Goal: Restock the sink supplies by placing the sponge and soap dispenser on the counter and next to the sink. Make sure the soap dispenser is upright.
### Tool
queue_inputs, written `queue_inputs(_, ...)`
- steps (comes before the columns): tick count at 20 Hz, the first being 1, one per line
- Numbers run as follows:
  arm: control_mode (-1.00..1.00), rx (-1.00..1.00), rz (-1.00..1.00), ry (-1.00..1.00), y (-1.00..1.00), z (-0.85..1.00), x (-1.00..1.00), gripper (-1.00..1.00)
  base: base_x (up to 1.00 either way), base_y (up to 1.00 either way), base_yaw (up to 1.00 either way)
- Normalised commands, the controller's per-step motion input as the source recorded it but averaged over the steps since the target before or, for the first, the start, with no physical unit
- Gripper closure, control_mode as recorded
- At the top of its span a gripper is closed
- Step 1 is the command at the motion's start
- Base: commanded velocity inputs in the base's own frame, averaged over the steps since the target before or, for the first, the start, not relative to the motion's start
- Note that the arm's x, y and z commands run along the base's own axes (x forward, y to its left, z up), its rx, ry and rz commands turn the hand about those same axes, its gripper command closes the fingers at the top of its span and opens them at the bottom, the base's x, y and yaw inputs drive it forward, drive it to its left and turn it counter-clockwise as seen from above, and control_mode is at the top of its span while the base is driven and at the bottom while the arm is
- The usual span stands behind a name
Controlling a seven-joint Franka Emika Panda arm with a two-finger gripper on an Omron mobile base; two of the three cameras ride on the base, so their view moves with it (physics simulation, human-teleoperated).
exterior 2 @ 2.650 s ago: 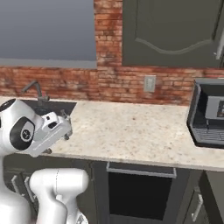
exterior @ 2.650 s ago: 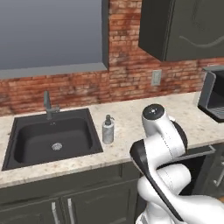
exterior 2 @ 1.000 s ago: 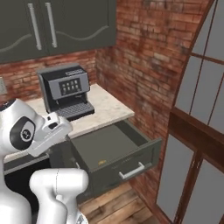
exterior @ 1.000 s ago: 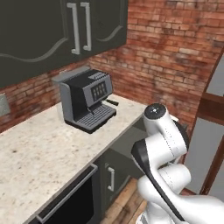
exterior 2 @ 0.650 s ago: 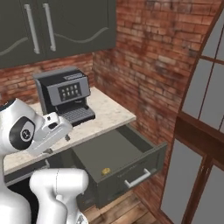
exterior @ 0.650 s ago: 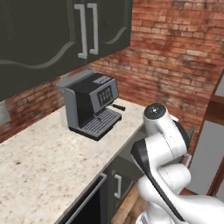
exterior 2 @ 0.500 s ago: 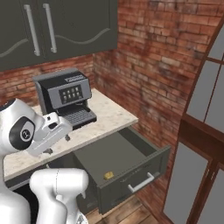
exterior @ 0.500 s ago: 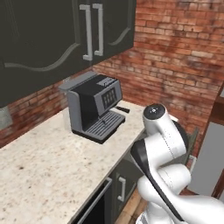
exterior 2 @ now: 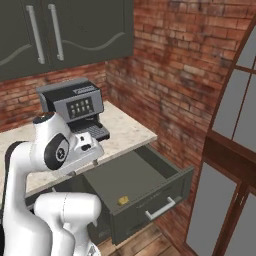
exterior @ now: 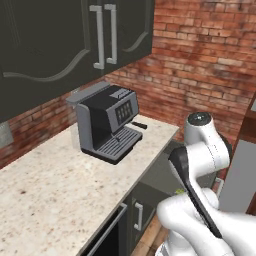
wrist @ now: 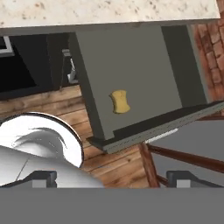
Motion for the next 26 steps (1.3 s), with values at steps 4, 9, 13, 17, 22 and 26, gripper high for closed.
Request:
queue_inputs(4, -1.0, 0.23, 0.0, 0.05, -0.76, -0.7, 0.37, -1.0, 0.0, 0.0, 0.0)
queue_inputs(9, -1.0, 0.16, 0.0, 0.04, -0.47, -0.69, 0.36, -1.0, 0.0, 0.0, 0.0)
queue_inputs(13, -1.0, 0.05, 0.0, 0.05, -0.12, -0.73, 0.27, -1.0, 0.0, 0.0, 0.0)
queue_inputs(17, -1.0, 0.03, 0.0, 0.06, 0.0, -0.58, 0.44, -1.0, 0.0, 0.0, 0.0)
queue_inputs(22, -1.0, 0.0, 0.0, 0.04, 0.0, -0.45, 0.41, -1.0, 0.0, 0.0, 0.0)
queue_inputs(26, -1.0, -0.01, 0.0, 0.12, 0.0, -0.53, 0.39, -1.0, 0.0, 0.0, 0.0)
